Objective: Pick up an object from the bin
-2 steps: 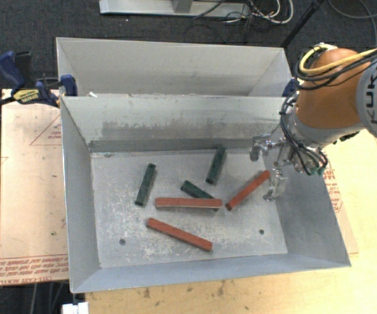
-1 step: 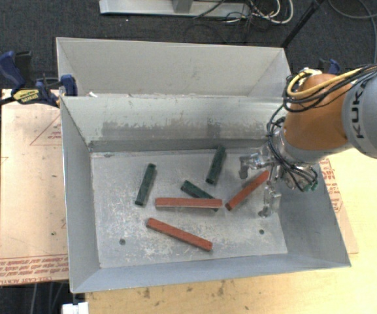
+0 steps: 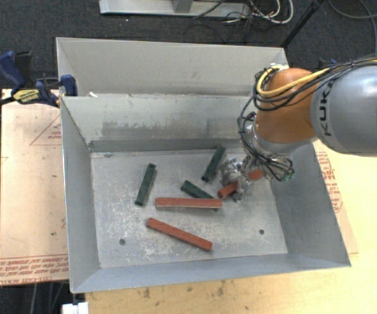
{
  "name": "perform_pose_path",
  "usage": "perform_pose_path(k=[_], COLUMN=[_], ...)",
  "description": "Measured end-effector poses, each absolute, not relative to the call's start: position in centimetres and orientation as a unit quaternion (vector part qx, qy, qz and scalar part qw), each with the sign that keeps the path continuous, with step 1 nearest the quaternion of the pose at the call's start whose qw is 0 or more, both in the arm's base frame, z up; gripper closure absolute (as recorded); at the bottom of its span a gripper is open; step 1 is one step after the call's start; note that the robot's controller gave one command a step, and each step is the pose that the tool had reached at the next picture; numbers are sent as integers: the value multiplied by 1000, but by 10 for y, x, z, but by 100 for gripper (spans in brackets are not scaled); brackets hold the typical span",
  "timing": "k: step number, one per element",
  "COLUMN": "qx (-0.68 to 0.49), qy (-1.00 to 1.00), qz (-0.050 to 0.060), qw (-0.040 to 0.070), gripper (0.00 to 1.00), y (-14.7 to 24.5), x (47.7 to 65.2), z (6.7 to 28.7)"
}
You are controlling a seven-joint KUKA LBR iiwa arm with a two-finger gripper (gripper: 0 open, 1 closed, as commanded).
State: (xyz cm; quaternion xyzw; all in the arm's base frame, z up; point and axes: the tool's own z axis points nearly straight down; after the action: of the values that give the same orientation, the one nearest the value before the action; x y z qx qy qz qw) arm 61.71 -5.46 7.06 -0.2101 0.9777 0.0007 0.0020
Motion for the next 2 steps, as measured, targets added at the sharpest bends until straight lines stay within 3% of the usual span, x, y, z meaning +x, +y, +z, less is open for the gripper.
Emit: perform_pose_path(k=[1,2], qx=[-210,-240], qy=[978,971], qz=[1,0], qw=[2,2], gripper=[100,100], y=[-55,-40], x=[617,633], z=[71,189])
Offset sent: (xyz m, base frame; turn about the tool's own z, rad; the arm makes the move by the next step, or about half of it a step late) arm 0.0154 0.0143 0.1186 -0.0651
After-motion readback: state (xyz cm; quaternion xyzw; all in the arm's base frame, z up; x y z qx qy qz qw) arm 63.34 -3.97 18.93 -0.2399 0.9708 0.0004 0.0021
